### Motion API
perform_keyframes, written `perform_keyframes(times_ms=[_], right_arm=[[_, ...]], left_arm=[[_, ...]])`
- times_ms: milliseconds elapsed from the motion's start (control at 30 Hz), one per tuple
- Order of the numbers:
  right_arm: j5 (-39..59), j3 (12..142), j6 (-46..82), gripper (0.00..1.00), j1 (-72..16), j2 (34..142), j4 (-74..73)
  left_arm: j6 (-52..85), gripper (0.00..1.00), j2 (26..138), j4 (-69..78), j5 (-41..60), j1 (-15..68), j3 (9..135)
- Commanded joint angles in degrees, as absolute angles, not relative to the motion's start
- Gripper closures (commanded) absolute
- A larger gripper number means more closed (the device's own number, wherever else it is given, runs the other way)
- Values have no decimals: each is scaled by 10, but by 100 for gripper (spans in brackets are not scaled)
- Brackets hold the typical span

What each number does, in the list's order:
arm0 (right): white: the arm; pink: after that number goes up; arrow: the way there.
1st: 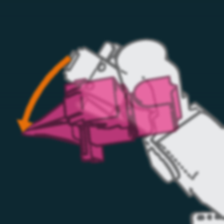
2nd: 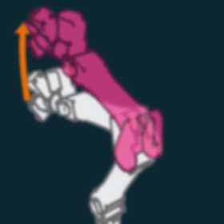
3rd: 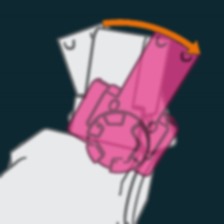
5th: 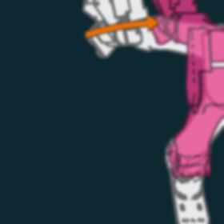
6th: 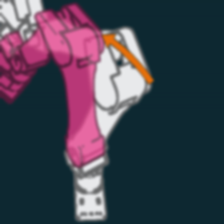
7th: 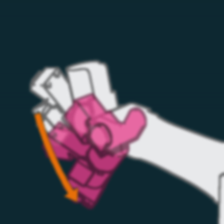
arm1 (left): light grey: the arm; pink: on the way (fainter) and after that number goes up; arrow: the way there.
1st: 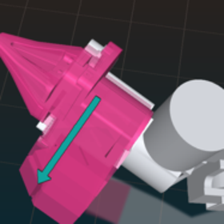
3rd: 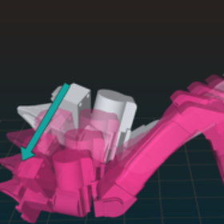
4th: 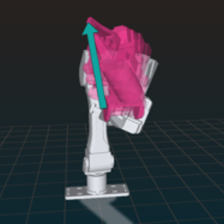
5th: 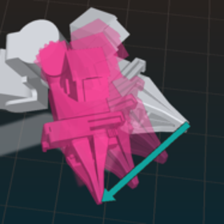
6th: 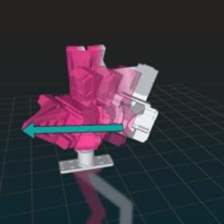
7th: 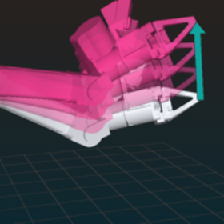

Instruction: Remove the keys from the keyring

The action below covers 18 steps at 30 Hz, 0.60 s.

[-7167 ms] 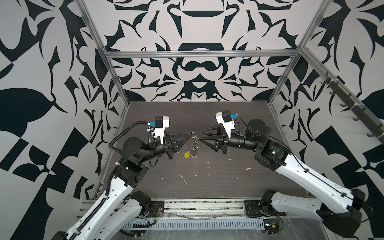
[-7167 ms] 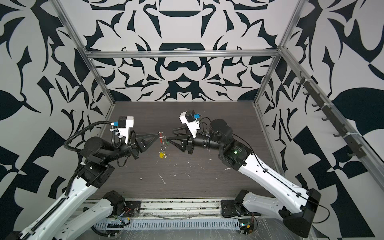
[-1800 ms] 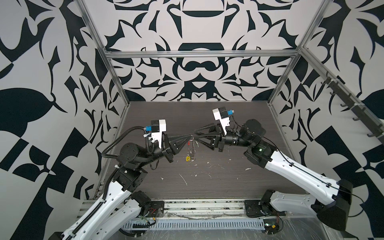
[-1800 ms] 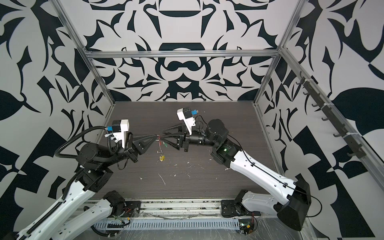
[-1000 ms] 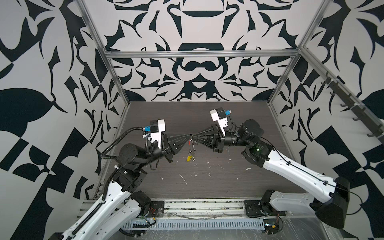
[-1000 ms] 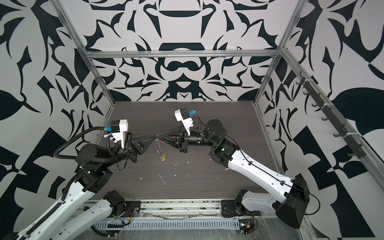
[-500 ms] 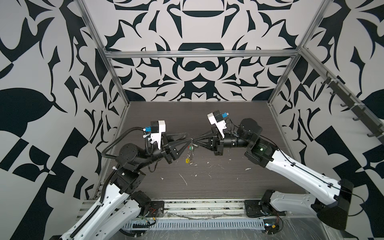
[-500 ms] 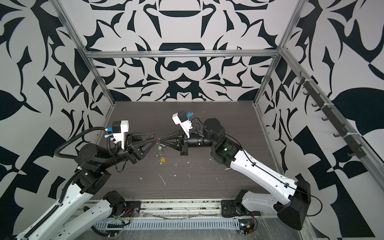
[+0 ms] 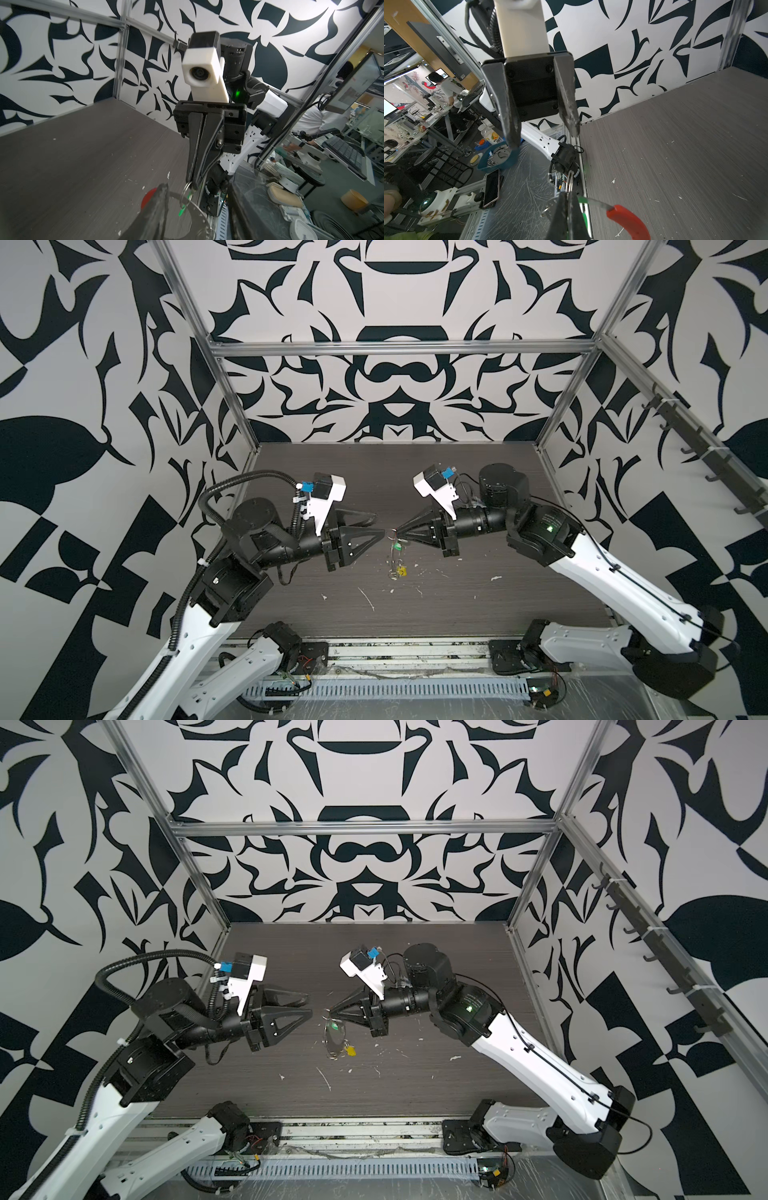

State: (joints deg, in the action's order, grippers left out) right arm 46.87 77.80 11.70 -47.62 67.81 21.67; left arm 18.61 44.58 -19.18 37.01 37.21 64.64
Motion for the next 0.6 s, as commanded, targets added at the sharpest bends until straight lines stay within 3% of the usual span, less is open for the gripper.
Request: perform_keyframes(times_ms=[0, 267, 567], right_arm=[[505, 817, 88, 100, -478, 682, 252], [521, 836, 82, 100, -479, 693, 273], [508, 838, 77, 100, -479, 693, 275]], left_arm=[[149, 52, 475, -291, 418, 374, 675], [146, 58, 510, -311, 441, 374, 699], [146, 76, 521, -317, 454, 374, 707]])
